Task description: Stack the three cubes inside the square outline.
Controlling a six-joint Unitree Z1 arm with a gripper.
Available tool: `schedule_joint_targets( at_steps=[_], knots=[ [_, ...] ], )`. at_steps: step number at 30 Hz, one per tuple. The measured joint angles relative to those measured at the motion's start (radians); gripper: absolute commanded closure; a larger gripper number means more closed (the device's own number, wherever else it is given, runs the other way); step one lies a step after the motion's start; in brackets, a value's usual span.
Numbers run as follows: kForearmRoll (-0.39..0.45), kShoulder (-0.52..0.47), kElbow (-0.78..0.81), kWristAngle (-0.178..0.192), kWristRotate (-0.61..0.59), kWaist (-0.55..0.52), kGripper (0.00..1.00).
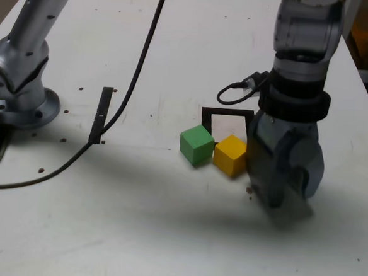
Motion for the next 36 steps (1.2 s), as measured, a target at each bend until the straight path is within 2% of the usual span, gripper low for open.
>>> schedule_joint_targets(
  at_steps=[5,8,11,12,14,16,19,20,23,26,33,36],
  knots=[
    [0.000,-0.013,-0.014,0.012,0.000,-0.023,0.68],
    [0.003,-0.033,-0.029,0.053,0.000,-0.026,0.66],
    [0.006,-0.068,-0.041,0.070,0.000,-0.034,0.60],
    [0.018,-0.090,-0.048,0.112,0.000,-0.051,0.55],
    [0.054,-0.145,-0.062,0.147,0.000,-0.073,0.44],
    [0.151,-0.200,-0.063,0.204,0.003,-0.099,0.39],
    [0.247,-0.240,-0.063,0.237,0.020,-0.107,0.33],
    [0.277,-0.245,-0.059,0.258,0.035,-0.108,0.32],
    [0.330,-0.256,-0.040,0.296,0.080,-0.110,0.26],
    [0.405,-0.279,-0.001,0.352,0.174,-0.121,0.22],
    [0.426,-0.294,0.082,0.472,0.340,-0.150,0.21],
    [0.416,-0.295,0.106,0.506,0.389,-0.154,0.21]
  ],
)
